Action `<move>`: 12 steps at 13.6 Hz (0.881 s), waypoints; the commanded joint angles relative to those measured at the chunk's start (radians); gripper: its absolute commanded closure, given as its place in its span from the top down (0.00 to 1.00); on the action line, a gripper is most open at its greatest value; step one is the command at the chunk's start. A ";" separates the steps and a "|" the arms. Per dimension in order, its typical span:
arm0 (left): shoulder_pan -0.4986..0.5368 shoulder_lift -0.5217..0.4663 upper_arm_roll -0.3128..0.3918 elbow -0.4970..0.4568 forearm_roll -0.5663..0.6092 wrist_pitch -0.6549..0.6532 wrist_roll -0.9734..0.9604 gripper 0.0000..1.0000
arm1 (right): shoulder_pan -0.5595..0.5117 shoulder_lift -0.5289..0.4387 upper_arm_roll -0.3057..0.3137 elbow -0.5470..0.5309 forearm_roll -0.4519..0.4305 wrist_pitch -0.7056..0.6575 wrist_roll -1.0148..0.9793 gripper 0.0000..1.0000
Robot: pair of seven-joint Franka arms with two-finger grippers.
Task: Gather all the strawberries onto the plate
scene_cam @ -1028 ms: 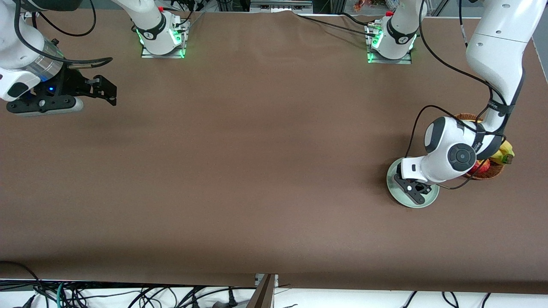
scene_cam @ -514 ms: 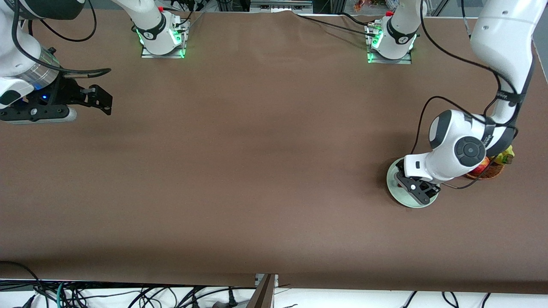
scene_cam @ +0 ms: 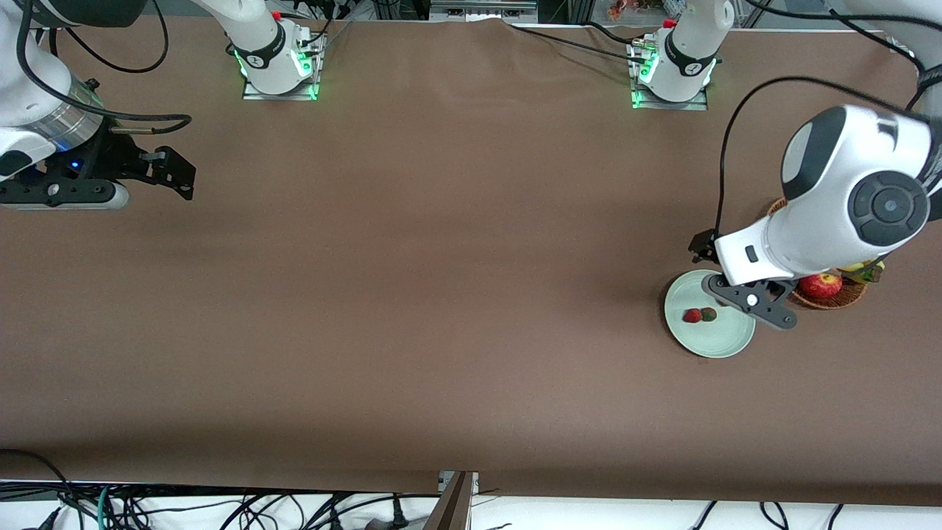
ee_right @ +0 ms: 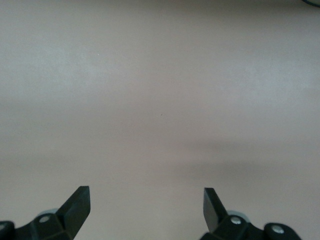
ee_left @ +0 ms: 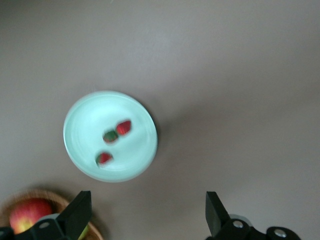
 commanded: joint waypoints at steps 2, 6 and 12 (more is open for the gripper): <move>-0.041 -0.088 0.054 0.069 -0.029 -0.100 -0.141 1.00 | 0.002 0.015 0.010 0.021 0.006 0.024 0.014 1.00; -0.143 -0.250 0.342 -0.044 -0.182 -0.066 -0.139 1.00 | 0.017 0.015 0.010 0.025 0.004 0.024 0.014 1.00; -0.196 -0.441 0.433 -0.331 -0.205 0.116 -0.274 1.00 | 0.017 0.015 0.010 0.025 0.004 0.024 0.014 0.99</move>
